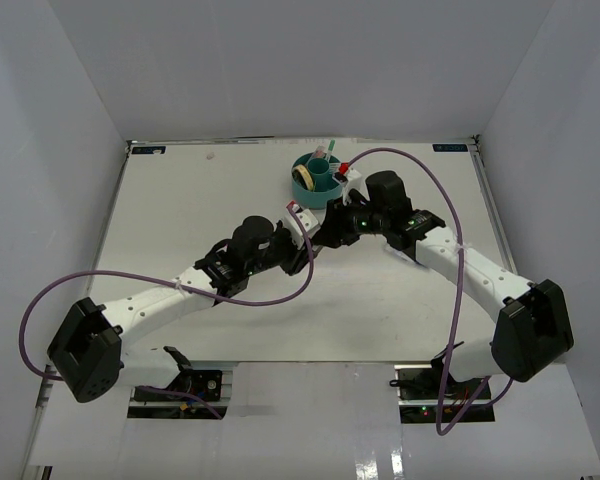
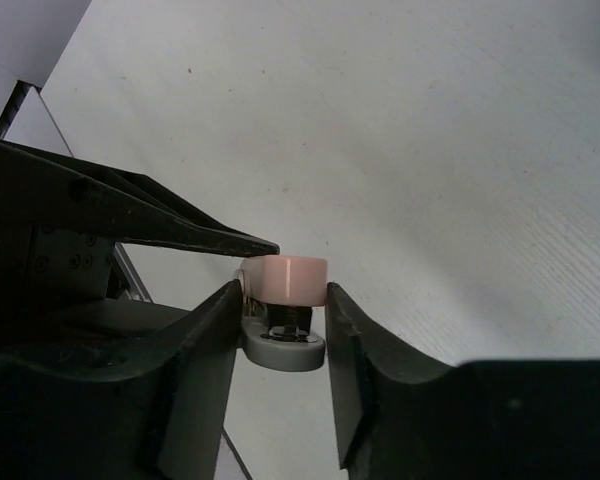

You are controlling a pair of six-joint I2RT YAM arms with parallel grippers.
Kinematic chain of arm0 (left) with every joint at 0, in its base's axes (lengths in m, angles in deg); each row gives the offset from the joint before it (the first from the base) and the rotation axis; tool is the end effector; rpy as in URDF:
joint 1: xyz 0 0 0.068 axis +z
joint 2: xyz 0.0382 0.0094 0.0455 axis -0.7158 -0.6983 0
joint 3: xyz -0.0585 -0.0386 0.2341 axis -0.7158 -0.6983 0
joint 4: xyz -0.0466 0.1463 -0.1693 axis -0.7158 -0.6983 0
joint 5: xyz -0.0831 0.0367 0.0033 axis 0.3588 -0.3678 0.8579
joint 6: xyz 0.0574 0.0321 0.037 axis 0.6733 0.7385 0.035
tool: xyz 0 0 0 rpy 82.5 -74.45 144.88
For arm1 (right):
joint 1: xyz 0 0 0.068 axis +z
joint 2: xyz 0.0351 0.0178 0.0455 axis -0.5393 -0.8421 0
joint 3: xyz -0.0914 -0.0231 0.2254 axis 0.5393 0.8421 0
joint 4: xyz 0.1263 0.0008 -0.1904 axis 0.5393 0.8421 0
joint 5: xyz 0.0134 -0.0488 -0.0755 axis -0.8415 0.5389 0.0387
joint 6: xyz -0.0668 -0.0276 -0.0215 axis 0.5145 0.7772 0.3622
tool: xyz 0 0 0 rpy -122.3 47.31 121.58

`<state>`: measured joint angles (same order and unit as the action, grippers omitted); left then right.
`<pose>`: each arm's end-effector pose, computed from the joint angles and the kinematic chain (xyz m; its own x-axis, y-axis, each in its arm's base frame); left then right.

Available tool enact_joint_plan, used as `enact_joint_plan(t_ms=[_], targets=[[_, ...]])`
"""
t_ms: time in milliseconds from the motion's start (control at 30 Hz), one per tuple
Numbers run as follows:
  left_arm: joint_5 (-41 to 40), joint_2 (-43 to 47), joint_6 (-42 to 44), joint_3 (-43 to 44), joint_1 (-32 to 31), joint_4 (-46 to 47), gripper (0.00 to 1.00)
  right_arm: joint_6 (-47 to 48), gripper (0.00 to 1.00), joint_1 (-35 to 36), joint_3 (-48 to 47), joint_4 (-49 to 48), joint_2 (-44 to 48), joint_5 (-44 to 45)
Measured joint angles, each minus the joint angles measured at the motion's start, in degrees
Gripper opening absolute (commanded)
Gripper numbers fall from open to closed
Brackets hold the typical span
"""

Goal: Sort the stationery into containers
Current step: Place the stationery in the storage box.

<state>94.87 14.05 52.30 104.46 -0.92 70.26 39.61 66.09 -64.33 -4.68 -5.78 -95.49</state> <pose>0.1931 -0.2185 0.2459 -0.1720 0.3329 -0.9271 0.8382 0.5440 0.0398 0.2433 0.1952 0.2719 -0.6009 -0.1232 -0.7898 -0.6900 0.5788 0.4347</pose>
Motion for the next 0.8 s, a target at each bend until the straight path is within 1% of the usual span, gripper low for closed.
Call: enact_joint_plan(t_ms=[67, 133, 233, 267, 367, 400, 500, 667, 800], targets=[[0.1, -0.1, 0.0, 0.0, 0.0, 0.0, 0.29, -0.1, 0.36, 0.0, 0.0, 0.0, 0.2, 0.1], [0.2, -0.2, 0.0, 0.0, 0.0, 0.2, 0.30, -0.4, 0.29, 0.0, 0.0, 0.0, 0.5, 0.2], [0.2, -0.2, -0.1, 0.0, 0.0, 0.5, 0.41, -0.4, 0.22, 0.0, 0.0, 0.0, 0.8, 0.7], [0.1, -0.3, -0.3, 0.0, 0.0, 0.7, 0.56, -0.4, 0.21, 0.0, 0.0, 0.0, 0.8, 0.9], [-0.7, -1.0, -1.1, 0.0, 0.0, 0.6, 0.74, -0.2, 0.18, -0.1, 0.0, 0.2, 1.0, 2.0], [-1.2, -1.4, -1.4, 0.0, 0.0, 0.4, 0.87, -0.1, 0.16, -0.3, 0.0, 0.3, 1.1, 2.6], [-2.9, -2.2, -2.3, 0.0, 0.0, -0.2, 0.98, 0.0, 0.15, -0.8, 0.0, 0.5, 1.1, 4.1], [-7.0, -2.7, -3.8, 0.0, 0.0, -0.6, 0.98, 0.0, 0.13, -1.2, 0.0, 1.6, 1.1, 8.2], [-12.5, -2.8, -7.6, 1.0, 1.0, -2.3, 0.98, -0.2, 0.09, -1.2, -0.3, 2.2, 0.7, 14.6]])
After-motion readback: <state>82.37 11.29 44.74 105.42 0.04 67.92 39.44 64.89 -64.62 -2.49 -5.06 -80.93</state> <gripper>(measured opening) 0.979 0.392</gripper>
